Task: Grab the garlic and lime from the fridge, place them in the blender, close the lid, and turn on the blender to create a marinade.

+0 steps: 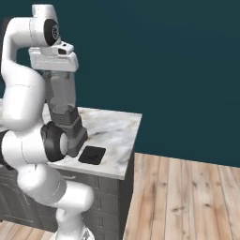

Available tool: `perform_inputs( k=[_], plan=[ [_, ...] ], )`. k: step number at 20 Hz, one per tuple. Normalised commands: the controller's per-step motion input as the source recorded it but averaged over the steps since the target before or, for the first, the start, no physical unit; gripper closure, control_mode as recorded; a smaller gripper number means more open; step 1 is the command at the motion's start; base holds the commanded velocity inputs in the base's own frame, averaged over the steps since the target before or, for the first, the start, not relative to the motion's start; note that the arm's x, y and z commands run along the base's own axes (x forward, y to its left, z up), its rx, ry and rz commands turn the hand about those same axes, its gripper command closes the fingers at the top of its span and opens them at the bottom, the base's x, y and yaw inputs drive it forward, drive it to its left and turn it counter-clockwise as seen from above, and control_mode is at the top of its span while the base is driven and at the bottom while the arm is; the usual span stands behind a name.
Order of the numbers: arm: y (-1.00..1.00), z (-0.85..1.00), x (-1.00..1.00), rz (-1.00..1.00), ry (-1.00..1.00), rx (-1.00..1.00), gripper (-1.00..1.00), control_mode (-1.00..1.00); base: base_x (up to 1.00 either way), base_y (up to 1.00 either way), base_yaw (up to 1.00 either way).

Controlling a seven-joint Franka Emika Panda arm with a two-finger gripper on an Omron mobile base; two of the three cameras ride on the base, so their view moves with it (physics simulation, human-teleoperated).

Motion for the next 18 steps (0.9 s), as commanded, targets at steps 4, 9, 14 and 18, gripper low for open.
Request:
perform_inputs(
  k=[4,9,14,18],
  plan=[
    [-0.71,-0.61,-1.0,-0.01,-0.2,0.06,-1.0,-1.0,0.0,0.0,0.0],
    [-0.27,-1.0,-1.0,-0.01,-0.25,0.04,-1.0,-1.0,0.0,0.0,0.0],
    [-0.42,-0.45,-0.94,0.0,-0.54,0.07,-1.0,-1.0,0.0,0.0,0.0],
    [-0.36,0.0,-0.42,-0.03,-0.27,0.0,-1.0,-1.0,0.0,0.0,0.0]
  ],
)
